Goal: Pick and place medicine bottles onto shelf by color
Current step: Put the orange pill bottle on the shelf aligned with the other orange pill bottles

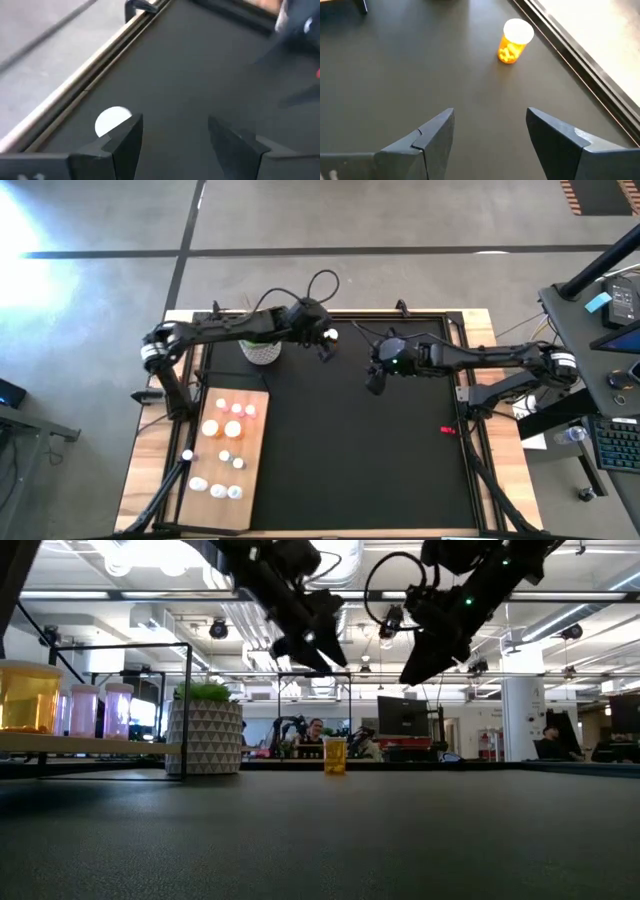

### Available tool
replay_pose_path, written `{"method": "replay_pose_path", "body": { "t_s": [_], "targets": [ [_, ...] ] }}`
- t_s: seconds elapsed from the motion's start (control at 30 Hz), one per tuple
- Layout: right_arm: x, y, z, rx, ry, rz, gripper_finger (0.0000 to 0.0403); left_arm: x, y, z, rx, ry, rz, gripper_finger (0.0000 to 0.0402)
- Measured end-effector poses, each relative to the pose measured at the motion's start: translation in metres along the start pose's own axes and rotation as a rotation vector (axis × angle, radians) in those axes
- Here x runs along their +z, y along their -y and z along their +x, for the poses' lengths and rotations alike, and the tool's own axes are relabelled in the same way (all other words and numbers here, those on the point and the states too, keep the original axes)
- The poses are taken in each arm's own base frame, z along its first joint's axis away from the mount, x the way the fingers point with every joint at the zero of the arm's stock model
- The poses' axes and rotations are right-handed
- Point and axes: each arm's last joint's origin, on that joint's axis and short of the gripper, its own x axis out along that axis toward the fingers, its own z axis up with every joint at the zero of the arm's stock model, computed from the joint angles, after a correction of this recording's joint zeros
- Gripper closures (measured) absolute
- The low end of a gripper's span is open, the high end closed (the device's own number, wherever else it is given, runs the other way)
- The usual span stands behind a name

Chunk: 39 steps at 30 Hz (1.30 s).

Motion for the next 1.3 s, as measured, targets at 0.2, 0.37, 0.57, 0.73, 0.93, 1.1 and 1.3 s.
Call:
{"method": "replay_pose_path", "body": {
  "t_s": [0.2,0.37,0.57,0.73,0.93,1.1,1.3],
  "targets": [
    [-0.011,0.008,-0.028,0.016,0.113,0.007,0.0165,-0.006,-0.018,0.03,0.1,-0.002,-0.12,0.0194],
    [-0.024,0.014,-0.046,0.035,0.306,0.015,0.0165,-0.01,-0.018,0.036,0.101,-0.017,-0.117,0.0194],
    [-0.056,0.019,-0.049,0.06,0.452,0.098,0.0165,-0.011,-0.022,0.039,0.162,-0.012,-0.119,0.0194],
    [-0.077,0.023,-0.05,0.09,0.568,0.184,0.0165,-0.016,-0.023,0.05,0.167,-0.032,-0.118,0.0194],
    [-0.101,0.026,-0.05,0.113,0.671,0.233,0.0165,-0.021,-0.024,0.058,0.171,-0.041,-0.17,0.0194],
    [-0.122,0.027,-0.045,0.128,0.657,0.278,0.0165,-0.024,-0.025,0.064,0.175,-0.053,-0.169,0.0194],
    [-0.144,0.029,-0.041,0.138,0.671,0.303,0.0165,-0.027,-0.025,0.068,0.177,-0.064,-0.169,0.0194]
  ]
}}
